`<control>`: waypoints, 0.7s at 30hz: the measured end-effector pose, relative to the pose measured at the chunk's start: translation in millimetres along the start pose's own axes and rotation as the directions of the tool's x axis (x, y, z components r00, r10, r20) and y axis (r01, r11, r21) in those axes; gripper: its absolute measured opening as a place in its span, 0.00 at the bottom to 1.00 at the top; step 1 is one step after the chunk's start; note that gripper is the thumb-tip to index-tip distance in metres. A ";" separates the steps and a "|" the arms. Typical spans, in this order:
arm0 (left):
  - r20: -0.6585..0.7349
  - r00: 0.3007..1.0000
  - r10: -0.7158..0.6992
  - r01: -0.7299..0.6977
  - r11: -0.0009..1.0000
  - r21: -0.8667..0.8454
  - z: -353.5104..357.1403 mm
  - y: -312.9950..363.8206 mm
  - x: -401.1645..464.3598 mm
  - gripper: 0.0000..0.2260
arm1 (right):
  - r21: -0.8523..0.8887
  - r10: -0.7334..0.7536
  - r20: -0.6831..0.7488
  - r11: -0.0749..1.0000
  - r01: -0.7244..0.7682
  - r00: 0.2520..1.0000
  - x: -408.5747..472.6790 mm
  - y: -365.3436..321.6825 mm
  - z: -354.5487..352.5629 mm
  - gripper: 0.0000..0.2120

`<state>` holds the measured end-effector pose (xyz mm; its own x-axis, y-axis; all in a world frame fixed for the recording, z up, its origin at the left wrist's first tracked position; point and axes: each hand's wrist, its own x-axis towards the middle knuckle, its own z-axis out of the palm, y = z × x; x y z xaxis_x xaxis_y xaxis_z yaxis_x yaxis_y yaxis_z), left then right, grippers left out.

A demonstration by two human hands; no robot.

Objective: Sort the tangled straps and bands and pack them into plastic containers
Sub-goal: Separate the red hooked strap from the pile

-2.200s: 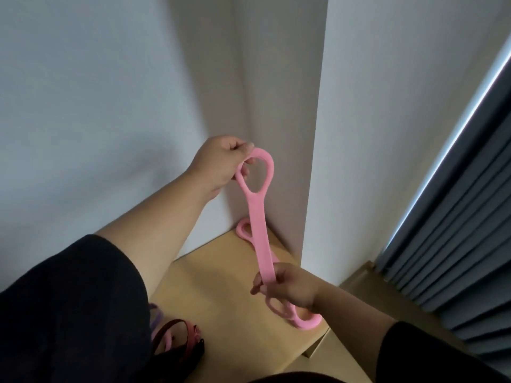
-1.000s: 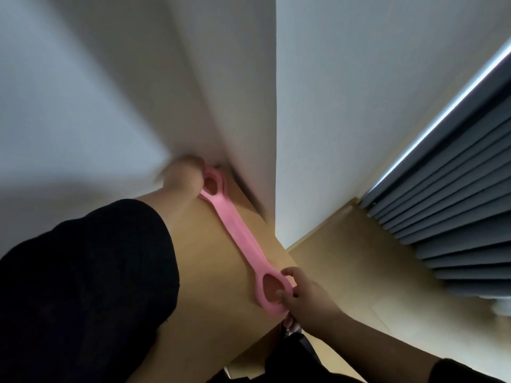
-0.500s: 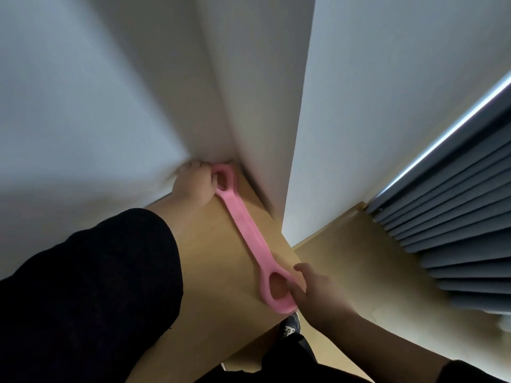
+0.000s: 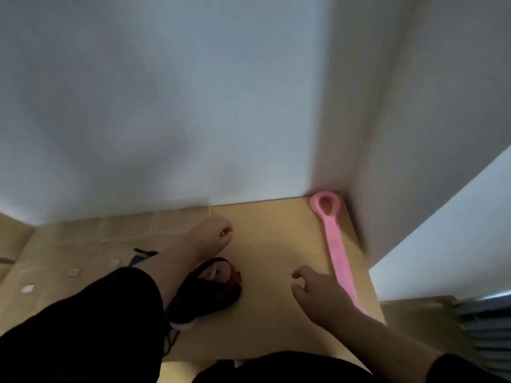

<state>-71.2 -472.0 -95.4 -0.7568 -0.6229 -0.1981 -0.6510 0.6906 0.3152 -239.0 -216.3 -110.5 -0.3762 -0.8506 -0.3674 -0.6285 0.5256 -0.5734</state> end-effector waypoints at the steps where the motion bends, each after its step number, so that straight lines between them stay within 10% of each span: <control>1: -0.014 0.999 -0.040 0.039 0.999 -0.015 -3.9 -9.7 -16.9 0.08 | -0.010 -0.029 0.038 1.000 0.030 0.999 5.5 -9.7 6.6 0.13; 11: -0.054 0.936 -0.348 0.342 0.935 -0.090 4.2 -77.5 -152.5 0.15 | -0.022 -0.127 0.254 0.990 0.137 0.959 39.3 -101.1 58.3 0.15; 16: -0.097 0.937 -0.334 0.324 0.940 -0.112 18.4 -99.4 -179.2 0.16 | 0.019 -0.151 0.034 0.988 0.150 0.988 79.9 -141.4 59.7 0.12; 21: -0.185 0.952 -0.245 0.229 0.968 -0.100 27.7 -111.5 -182.7 0.15 | -0.186 0.025 0.190 0.983 0.011 0.981 135.5 -160.9 81.3 0.12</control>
<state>137.9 -425.0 -120.0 -0.5500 -0.8299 -0.0936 -0.7978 0.4890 0.3527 -133.5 -414.9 -127.5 -0.2555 -0.8189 -0.5139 -0.7482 0.5041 -0.4314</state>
